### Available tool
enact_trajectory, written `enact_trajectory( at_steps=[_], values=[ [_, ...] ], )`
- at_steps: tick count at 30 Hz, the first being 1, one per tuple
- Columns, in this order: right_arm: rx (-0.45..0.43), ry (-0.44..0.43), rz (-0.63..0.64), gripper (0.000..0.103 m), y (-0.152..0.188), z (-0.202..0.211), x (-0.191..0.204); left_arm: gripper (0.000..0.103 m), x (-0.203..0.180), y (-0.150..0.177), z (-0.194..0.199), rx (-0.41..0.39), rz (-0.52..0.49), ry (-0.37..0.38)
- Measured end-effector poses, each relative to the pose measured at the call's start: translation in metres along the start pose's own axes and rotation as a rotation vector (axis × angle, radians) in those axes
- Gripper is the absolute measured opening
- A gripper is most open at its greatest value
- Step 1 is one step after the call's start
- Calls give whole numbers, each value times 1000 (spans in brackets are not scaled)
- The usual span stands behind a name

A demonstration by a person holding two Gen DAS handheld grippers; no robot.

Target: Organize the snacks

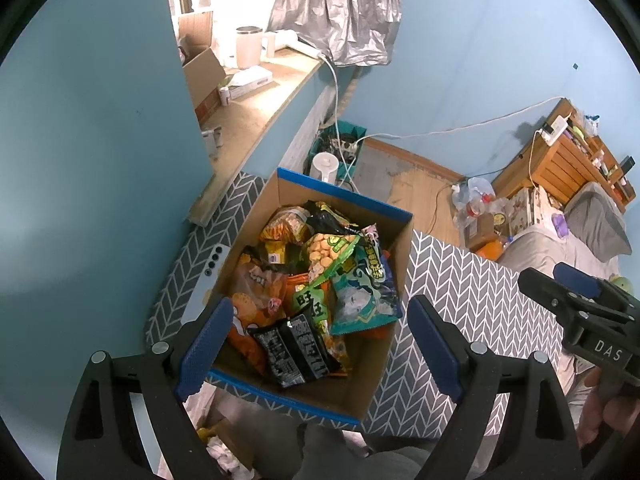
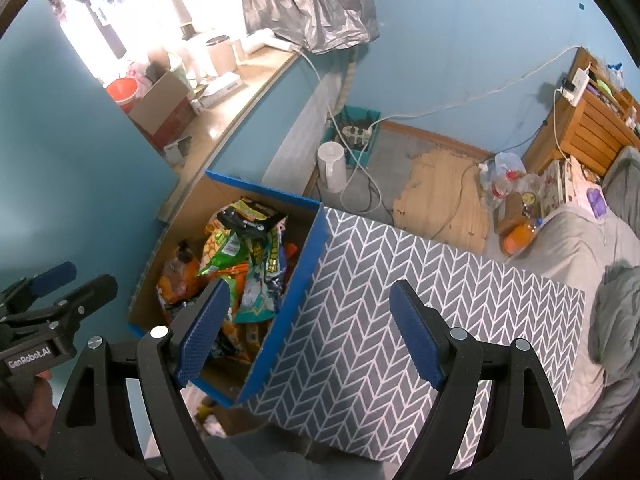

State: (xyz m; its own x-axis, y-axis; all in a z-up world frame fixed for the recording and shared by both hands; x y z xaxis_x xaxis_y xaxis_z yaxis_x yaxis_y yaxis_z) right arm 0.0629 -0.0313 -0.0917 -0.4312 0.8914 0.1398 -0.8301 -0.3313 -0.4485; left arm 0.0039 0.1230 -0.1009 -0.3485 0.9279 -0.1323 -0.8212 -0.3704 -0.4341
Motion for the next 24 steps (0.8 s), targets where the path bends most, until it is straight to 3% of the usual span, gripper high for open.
enact_trajectory(
  at_steps=[24],
  values=[
    [-5, -3, -13, 82, 1, 6, 1, 90, 3, 5, -4, 41, -7, -1]
  ],
)
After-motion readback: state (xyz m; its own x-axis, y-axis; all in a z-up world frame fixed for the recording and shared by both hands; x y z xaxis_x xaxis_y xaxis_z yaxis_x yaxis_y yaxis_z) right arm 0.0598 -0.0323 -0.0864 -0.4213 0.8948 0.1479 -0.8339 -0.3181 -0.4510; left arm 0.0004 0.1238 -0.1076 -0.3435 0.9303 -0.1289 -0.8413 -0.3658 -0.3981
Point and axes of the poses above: each gripper's, at about its wrist camera, not at the fingertips, and z roughly against the way its jaws point, x to its left, y to its underside, the point moved 10 cm from there along -z, roughly the way its jaws point, and after that the axes turned 4 degrees about z, right-handed, at the moved point
